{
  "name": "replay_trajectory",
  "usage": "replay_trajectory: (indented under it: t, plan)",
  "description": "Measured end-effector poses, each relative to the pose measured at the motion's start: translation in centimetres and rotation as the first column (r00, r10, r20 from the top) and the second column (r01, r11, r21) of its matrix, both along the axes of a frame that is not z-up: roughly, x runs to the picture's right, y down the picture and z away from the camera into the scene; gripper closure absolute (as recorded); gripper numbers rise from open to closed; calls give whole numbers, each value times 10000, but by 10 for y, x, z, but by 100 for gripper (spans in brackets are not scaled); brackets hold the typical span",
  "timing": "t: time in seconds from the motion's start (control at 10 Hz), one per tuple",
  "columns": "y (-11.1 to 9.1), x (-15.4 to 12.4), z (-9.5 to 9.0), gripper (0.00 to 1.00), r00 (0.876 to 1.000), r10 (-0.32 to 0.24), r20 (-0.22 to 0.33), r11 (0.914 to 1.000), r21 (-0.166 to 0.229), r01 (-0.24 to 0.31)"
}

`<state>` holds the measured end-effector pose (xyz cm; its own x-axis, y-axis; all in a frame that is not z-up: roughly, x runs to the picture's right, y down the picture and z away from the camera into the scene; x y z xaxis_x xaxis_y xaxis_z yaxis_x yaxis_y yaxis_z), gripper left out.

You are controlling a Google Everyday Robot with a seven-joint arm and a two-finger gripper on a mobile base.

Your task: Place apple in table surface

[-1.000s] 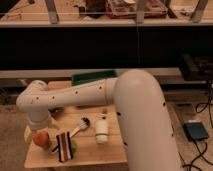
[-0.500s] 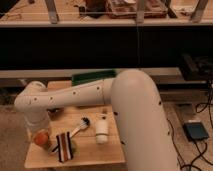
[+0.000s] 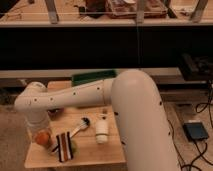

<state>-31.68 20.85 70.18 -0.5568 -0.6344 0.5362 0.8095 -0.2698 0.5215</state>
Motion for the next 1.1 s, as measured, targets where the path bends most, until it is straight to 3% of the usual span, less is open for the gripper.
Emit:
replay_trajectory:
  t: [0.5, 0.7, 0.9, 1.1]
  plan:
    - [-32, 4, -27, 58, 9986, 474, 227, 9972, 563, -486]
    - [-39, 10, -24, 58, 9970, 734, 243, 9953, 614, -748]
    - [-65, 34, -13, 58, 9880, 1541, 108, 9853, 724, -1545]
    - [-96, 66, -4, 58, 9723, 2330, -186, 9692, 860, -2306]
